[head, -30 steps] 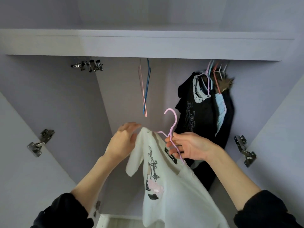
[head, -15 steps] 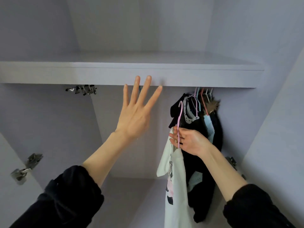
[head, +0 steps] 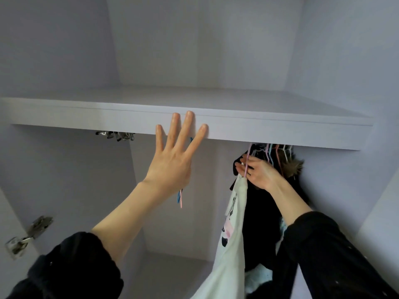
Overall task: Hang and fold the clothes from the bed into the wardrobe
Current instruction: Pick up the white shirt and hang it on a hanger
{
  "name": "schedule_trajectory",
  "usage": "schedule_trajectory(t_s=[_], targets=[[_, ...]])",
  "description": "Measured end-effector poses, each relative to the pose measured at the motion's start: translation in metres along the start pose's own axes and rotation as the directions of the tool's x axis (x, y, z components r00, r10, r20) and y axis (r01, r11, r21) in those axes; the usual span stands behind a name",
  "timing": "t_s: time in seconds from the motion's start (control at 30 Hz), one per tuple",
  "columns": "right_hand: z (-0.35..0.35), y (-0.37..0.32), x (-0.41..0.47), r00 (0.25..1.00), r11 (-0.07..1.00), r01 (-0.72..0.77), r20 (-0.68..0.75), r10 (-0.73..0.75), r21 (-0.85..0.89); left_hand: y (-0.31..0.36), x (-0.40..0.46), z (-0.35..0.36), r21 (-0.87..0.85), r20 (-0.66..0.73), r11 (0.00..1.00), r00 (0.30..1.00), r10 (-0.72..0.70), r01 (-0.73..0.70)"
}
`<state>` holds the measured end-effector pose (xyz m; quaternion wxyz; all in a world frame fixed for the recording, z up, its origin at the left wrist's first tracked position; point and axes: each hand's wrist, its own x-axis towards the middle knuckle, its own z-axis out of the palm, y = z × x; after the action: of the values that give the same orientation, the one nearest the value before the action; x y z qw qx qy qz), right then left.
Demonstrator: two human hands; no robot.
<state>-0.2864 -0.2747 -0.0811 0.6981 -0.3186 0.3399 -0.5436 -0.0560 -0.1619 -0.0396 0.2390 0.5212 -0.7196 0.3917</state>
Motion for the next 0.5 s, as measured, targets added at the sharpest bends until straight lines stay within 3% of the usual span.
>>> schedule_trajectory(t_s=[0.27, 0.5], targets=[[0.0, -0.023, 0.049, 0.996, 0.997, 0.082, -0.046, -0.082, -0.006, 0.003, 0.0, 0.004, 0.016, 0.001, 1.0, 1.0, -0.022, 0.022], [-0.016, -0.013, 0.073, 0.95, 0.945, 0.047, -0.279, -0.143, -0.324, 0.002, -0.001, 0.007, 0.005, 0.004, 0.999, 0.999, -0.041, 0.041]])
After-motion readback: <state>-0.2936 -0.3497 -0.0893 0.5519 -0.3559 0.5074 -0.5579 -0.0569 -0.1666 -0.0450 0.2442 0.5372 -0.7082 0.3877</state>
